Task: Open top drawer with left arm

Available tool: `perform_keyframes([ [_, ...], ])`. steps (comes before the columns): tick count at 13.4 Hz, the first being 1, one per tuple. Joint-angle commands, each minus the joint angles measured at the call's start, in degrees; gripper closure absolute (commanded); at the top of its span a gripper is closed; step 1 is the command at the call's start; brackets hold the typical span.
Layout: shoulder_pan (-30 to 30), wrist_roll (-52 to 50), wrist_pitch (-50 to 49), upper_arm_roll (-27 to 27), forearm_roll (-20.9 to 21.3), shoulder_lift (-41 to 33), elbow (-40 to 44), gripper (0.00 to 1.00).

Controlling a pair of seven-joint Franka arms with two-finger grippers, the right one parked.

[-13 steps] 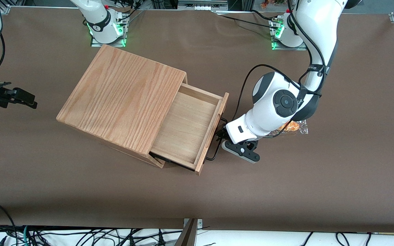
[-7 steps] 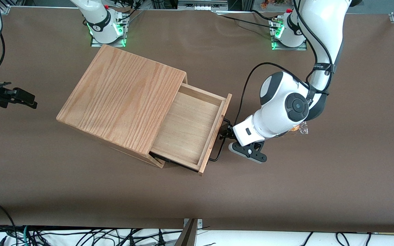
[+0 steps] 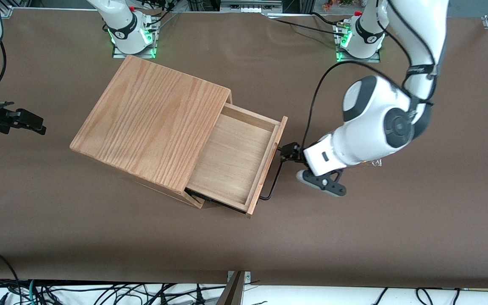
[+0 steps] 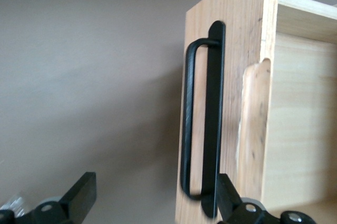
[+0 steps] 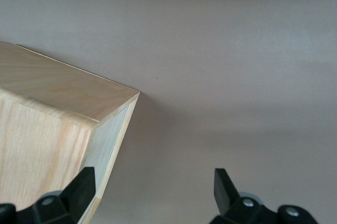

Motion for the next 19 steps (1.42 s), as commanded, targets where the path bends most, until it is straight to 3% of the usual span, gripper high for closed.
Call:
perform_keyframes([
  [1,4.19,0.39,-6.68,0.39,-0.62,-5.12,-0.33,0.00],
  [3,8.32,0.47,-12.12,0.30,0.25,-7.23,-0.42,0.00],
  [5,9.21,0.56,-13.20,0.22,9.43,-9.69,-0.42,0.00],
  [9,9.65,0.48,-21.19,0.39,20.10,-14.70,-0.59,0.00],
  [12,12.11,0.30,-19.63,0.48,20.47,-21.63,-8.64,0.00],
  [15,15.00,0.65,-9.99,0.39,19.86,-30.42,-23.84,0.00],
  [19,16.77,0.74,-9.95,0.22,18.46,-30.89,-24.33,0.00],
])
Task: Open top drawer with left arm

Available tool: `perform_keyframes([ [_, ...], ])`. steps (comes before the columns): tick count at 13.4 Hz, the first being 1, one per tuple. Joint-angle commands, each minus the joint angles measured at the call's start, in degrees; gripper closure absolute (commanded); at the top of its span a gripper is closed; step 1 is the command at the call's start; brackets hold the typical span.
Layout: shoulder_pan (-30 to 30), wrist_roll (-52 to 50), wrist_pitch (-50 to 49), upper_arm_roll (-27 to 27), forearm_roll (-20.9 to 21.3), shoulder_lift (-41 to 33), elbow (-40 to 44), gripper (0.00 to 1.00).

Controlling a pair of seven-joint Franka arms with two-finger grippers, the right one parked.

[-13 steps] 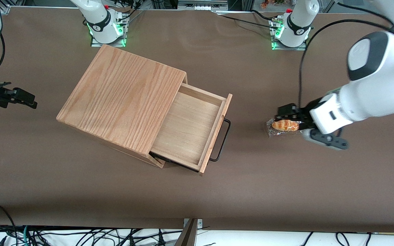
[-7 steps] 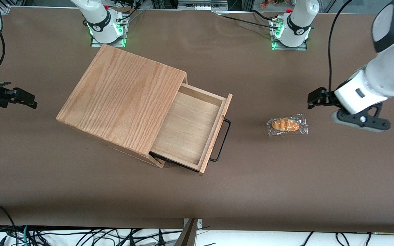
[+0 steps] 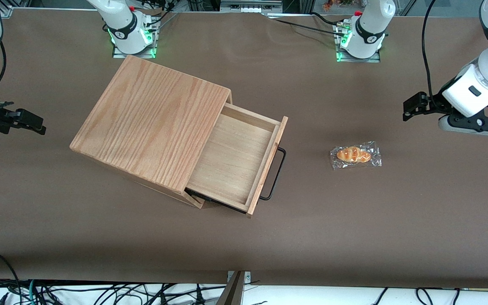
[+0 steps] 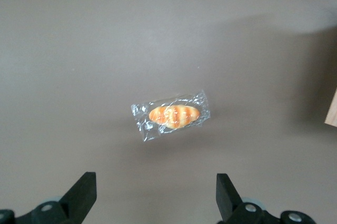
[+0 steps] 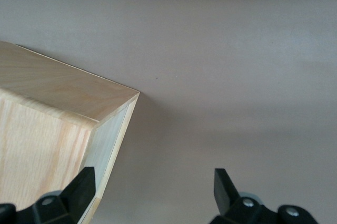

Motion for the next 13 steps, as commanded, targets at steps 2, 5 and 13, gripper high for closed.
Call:
perform_keyframes([
  [2,0.98,0.26,0.06,-0.67,0.07,-1.47,-1.00,0.00],
  [5,0.89,0.52,-2.24,-0.67,1.03,-1.30,-0.38,0.00],
  [13,0.98,0.52,-2.32,-0.85,2.36,-0.94,0.32,0.00],
])
